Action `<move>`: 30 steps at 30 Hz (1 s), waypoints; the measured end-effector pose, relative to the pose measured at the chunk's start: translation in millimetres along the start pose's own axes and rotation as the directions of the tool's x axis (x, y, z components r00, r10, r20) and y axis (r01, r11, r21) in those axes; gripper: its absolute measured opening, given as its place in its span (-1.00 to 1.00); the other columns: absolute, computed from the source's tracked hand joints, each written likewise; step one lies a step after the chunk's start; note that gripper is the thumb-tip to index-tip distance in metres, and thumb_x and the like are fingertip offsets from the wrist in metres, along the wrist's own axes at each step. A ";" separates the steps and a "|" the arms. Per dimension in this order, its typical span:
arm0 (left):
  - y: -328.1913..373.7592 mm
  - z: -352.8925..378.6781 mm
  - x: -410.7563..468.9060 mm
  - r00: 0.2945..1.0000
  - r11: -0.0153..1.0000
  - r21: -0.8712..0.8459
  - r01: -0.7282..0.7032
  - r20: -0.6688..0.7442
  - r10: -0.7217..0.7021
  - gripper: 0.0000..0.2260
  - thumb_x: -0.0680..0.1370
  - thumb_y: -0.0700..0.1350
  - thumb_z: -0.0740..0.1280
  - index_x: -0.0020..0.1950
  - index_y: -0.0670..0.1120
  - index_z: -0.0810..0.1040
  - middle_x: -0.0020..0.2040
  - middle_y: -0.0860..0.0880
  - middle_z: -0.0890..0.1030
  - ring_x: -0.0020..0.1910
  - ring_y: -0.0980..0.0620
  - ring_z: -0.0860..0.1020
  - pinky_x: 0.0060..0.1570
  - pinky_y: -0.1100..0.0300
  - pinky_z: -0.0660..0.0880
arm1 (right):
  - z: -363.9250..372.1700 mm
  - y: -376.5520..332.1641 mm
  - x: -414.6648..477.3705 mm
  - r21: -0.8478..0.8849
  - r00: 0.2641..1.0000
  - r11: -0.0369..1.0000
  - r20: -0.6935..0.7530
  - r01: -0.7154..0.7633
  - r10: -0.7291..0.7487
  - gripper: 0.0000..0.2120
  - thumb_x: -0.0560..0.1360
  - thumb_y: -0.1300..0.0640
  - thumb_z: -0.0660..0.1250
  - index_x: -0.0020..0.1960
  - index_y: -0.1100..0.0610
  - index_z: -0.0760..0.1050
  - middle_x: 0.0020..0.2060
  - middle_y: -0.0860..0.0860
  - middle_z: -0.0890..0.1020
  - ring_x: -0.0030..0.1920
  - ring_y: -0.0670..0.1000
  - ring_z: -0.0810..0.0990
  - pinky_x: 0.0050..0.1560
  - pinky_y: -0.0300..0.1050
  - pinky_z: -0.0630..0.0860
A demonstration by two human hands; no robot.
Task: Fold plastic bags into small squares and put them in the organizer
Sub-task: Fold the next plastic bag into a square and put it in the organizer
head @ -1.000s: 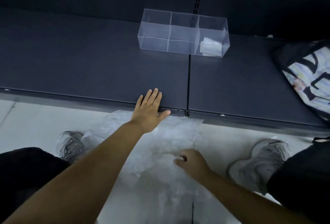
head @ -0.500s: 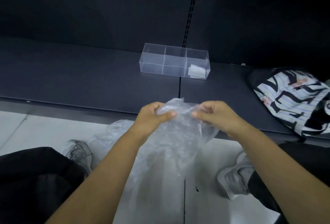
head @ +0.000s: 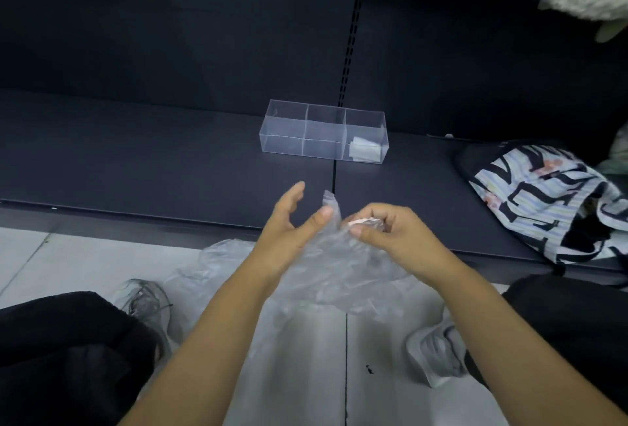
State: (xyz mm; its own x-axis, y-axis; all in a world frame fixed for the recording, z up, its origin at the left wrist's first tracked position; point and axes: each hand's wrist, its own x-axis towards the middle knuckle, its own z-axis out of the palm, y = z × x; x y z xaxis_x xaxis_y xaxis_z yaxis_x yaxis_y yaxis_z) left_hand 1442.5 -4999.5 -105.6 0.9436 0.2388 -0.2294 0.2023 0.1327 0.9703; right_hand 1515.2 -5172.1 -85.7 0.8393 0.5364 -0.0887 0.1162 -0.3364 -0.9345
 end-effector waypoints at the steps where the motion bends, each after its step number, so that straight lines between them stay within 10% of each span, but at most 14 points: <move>1: 2.1 -7.2 2.7 0.997 0.999 0.024 0.031 0.072 -0.033 -0.50 0.40 0.23 0.42 0.32 0.22 0.46 0.20 0.33 0.49 0.20 0.32 0.42 0.06 0.35 0.36 | -4.4 -1.6 -1.9 0.021 0.993 0.999 0.114 0.026 -0.028 -0.94 0.51 0.15 0.39 -0.05 0.11 0.63 -0.06 -0.01 0.70 -0.07 -0.09 0.66 -0.06 -0.23 0.55; 3: 2.2 -15.1 4.5 0.983 0.999 -0.010 0.045 0.176 -0.042 -0.62 0.38 0.25 0.42 0.18 0.22 0.58 0.15 0.26 0.59 0.14 0.27 0.54 0.07 0.28 0.40 | -12.0 -1.0 -2.5 0.079 0.978 0.997 0.205 0.025 -0.041 -0.92 0.53 0.14 0.37 -0.03 0.08 0.64 -0.02 0.00 0.70 0.00 -0.02 0.67 0.00 -0.22 0.55; 7: -6.2 -18.7 9.8 0.983 0.984 -0.176 -0.018 -0.182 -0.015 -0.86 0.51 -0.03 0.39 -0.22 0.00 0.68 -0.25 0.00 0.67 -0.27 0.10 0.60 -0.20 0.21 0.52 | -32.8 14.3 6.2 0.168 0.995 0.984 -0.071 -0.064 0.077 -0.92 0.51 0.24 0.36 -0.08 0.16 0.65 -0.18 0.05 0.71 -0.15 -0.02 0.67 -0.03 -0.15 0.54; 11: -5.4 -37.7 19.3 0.957 0.977 -0.190 -0.095 -0.289 0.036 -0.86 0.54 -0.11 0.37 -0.21 0.00 0.64 -0.24 0.02 0.65 -0.21 0.08 0.57 0.03 0.18 0.52 | -54.0 28.3 7.9 0.224 0.946 0.966 -0.262 -0.131 0.189 -0.92 0.51 0.25 0.36 -0.12 0.17 0.63 -0.28 0.00 0.69 -0.25 -0.08 0.61 -0.02 -0.12 0.53; 18: -11.4 -33.8 23.1 0.903 0.970 0.206 -0.127 -0.381 0.199 -0.86 0.59 -0.09 0.29 -0.17 0.00 0.48 -0.39 0.05 0.52 -0.48 0.21 0.41 -0.45 0.38 0.40 | -37.9 30.9 16.4 0.150 0.858 0.982 -0.484 -0.114 0.173 -0.85 0.58 0.18 0.28 -0.14 0.05 0.55 -0.31 -0.01 0.61 -0.33 -0.09 0.52 -0.24 -0.27 0.49; 22: -10.0 -44.3 22.8 0.854 0.899 0.435 -0.040 -0.452 0.257 -0.85 0.55 0.00 0.35 -0.01 -0.03 0.45 -0.16 0.01 0.57 -0.20 0.15 0.55 -0.17 0.22 0.47 | -32.0 20.1 15.9 0.103 0.878 0.992 -0.465 -0.077 0.116 -0.88 0.57 0.15 0.30 -0.12 0.07 0.57 -0.27 0.00 0.67 -0.25 -0.04 0.60 -0.18 -0.21 0.55; 26: 16.6 -17.7 32.5 0.976 0.818 0.544 -0.187 0.007 0.218 -0.52 0.41 0.14 0.46 0.28 0.04 0.47 0.16 0.16 0.54 0.15 0.23 0.46 0.15 0.30 0.36 | -9.1 1.4 21.1 0.095 0.964 0.994 -0.256 -0.045 0.068 -0.91 0.55 0.18 0.33 -0.10 0.13 0.59 -0.26 0.11 0.69 -0.25 0.01 0.64 -0.16 -0.07 0.58; 30: 29.2 6.9 47.3 0.978 0.902 0.400 -0.161 0.184 0.093 -0.86 0.47 0.00 0.46 -0.19 -0.05 0.63 -0.28 0.07 0.65 -0.29 0.18 0.59 -0.23 0.30 0.49 | 0.5 -2.2 35.2 0.101 0.978 0.993 -0.194 -0.054 0.073 -0.87 0.49 0.10 0.42 -0.13 0.15 0.53 -0.35 0.13 0.64 -0.35 -0.01 0.57 -0.29 -0.11 0.51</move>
State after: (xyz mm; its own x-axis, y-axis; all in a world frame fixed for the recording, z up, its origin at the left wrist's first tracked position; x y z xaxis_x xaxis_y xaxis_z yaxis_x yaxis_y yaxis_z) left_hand 1494.8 -4990.9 -87.6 0.9904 0.0686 -0.1204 0.1357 -0.3036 0.9431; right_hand 1544.3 -5152.1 -87.0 0.9326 0.3501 -0.0878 0.0169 -0.2853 -0.9583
